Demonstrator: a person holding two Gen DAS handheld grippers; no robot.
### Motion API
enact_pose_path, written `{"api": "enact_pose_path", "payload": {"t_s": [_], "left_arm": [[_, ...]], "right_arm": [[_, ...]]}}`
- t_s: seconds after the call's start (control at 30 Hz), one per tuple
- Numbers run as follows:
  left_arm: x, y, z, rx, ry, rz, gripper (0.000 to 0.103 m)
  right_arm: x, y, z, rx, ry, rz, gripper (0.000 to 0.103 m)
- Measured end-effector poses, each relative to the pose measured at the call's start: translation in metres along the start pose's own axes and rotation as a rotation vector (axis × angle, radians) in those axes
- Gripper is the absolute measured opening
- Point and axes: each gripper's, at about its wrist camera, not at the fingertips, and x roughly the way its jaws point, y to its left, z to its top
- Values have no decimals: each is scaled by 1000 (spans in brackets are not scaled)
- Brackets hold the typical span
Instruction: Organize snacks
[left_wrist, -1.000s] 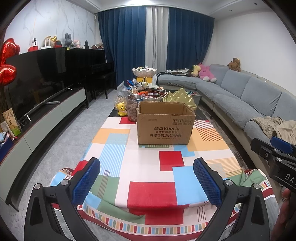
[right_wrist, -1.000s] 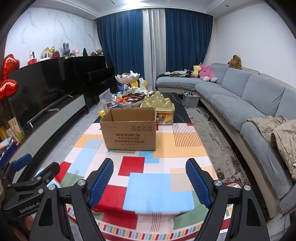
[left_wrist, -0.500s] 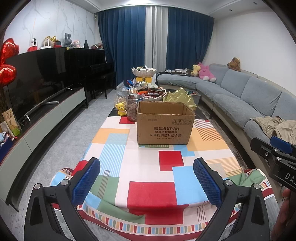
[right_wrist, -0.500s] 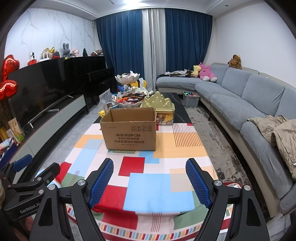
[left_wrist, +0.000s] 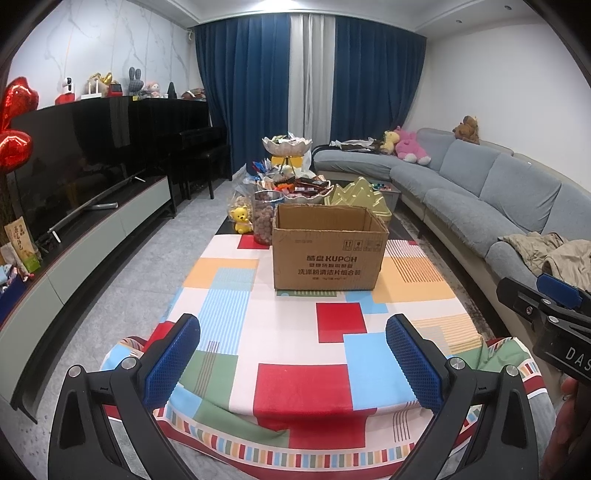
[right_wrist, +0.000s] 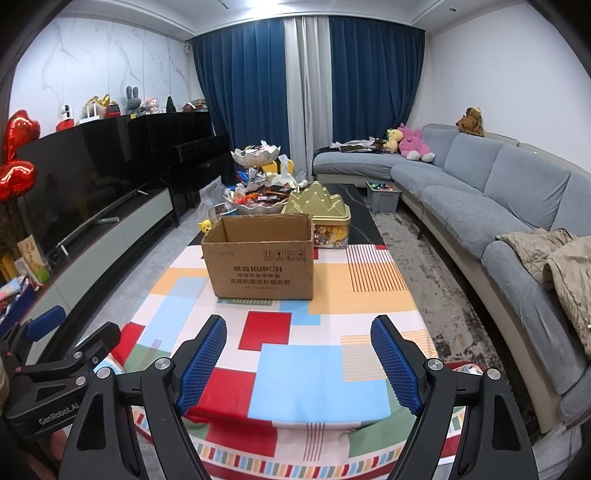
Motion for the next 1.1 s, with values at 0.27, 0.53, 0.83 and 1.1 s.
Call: {"api": "enact_pose_path", "payload": {"t_s": [0.27, 0.53, 0.83, 1.1], "left_arm": [[0, 0, 0, -1, 1, -3, 102], [-1, -1, 2, -4, 3, -6, 103], [0, -2, 3, -4, 2, -7, 103], [0, -3, 3, -2, -10, -2, 103]], "right_arm": [[0, 0, 0, 1, 1, 1, 81], [1, 0, 0, 2, 2, 2, 81], [1, 1, 0, 2, 3, 3, 81], [1, -1, 1, 4, 3, 2, 81]]}}
